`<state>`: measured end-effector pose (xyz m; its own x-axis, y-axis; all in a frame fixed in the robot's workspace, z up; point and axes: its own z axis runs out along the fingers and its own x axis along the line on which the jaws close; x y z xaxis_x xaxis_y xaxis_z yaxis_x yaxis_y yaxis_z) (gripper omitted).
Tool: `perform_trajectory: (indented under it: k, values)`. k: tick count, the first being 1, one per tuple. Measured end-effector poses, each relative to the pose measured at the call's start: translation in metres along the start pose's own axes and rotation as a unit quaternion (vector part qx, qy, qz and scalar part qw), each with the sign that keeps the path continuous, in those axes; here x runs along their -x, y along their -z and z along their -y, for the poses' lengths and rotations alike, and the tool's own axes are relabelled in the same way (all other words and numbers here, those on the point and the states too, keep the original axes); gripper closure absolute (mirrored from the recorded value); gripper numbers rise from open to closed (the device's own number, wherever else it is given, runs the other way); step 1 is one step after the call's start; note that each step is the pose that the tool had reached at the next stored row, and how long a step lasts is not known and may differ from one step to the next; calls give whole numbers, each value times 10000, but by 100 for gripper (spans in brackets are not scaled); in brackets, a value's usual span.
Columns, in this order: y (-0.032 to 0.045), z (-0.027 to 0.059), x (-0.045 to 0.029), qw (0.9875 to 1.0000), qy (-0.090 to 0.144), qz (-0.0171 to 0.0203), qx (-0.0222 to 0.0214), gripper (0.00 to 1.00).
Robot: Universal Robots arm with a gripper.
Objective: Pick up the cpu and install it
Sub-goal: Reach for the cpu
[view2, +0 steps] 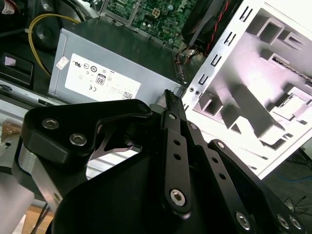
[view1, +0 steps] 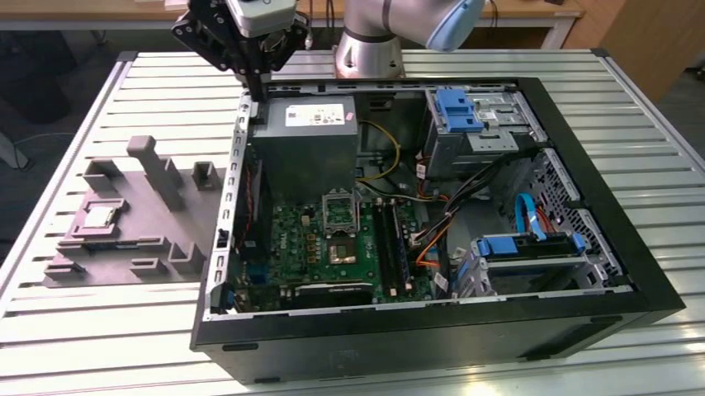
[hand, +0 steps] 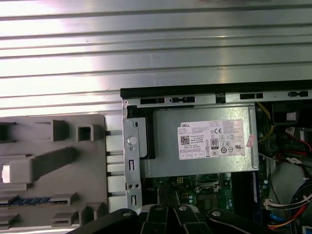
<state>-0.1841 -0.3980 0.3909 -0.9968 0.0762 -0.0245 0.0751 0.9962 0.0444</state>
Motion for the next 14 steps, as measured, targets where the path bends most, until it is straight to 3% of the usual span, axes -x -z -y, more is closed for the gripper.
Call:
perform_trajectory:
  k: [14]
  values:
    - [-1, 3, -45, 10000, 0, 0, 0, 89]
